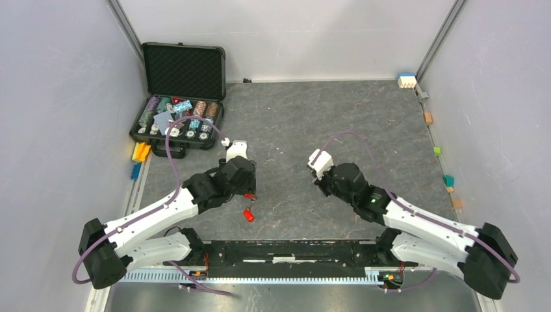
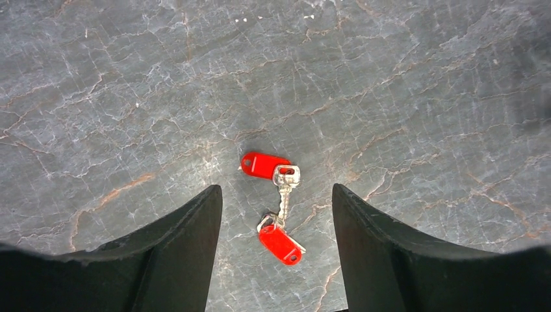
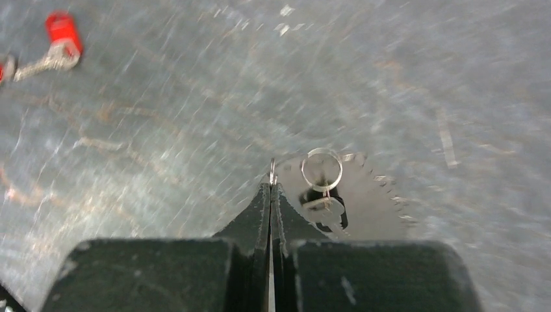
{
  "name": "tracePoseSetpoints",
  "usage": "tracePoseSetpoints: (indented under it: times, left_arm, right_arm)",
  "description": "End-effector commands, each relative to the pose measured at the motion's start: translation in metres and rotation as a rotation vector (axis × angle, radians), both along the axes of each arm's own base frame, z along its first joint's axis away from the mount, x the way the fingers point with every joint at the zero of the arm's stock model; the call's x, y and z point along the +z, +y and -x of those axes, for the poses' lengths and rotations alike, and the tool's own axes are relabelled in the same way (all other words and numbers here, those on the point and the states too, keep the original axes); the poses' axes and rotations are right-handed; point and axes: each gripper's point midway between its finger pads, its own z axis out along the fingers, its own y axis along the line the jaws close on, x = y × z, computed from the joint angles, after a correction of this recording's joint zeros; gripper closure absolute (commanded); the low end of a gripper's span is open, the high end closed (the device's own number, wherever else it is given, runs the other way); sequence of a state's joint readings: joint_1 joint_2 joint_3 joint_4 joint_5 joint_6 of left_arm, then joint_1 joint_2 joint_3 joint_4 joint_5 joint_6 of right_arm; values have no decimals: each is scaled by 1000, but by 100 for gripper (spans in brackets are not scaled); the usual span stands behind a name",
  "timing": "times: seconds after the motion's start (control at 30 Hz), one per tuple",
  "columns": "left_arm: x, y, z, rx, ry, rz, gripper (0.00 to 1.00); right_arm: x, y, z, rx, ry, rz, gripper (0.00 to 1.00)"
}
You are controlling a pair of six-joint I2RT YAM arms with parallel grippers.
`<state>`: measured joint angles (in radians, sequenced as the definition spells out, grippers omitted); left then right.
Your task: Remove the keys from the keyring
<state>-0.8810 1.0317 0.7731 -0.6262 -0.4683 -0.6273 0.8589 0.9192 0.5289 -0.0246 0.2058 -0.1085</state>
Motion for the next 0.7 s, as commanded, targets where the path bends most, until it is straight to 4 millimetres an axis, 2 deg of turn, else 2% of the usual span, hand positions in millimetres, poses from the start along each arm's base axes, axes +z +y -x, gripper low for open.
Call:
tracePoseSetpoints:
  times: [0.0,0.13,0.33,0.37,0.5,0.57,0.6,0.67]
  left_arm:
    - [15,7,-4,9,-60,12,30]
    - [17,11,-3,17,-66,10,30]
    - [18,15,-1,27,-71,11,29]
    - [18,15,-1,29,-70,13,29]
    - [15,14,0,33,-56,16,24]
    - [13,16,2,39,-44,9,16]
    - [11,17,3,43,-37,4,11]
    - [9,21,5,57,-23,-12,1]
  right_arm:
    - [-31,38,25,196,112,-90,100]
    - [-45,51,44,289,169,-159,100]
    - [-58,53,61,345,222,-178,100]
    - [-59,54,63,346,239,-188,97]
    - [-52,52,59,315,219,-206,81]
    - [-46,46,51,259,193,-217,70]
    - [-46,40,47,216,184,-216,48]
    - [-46,26,35,111,165,-198,34]
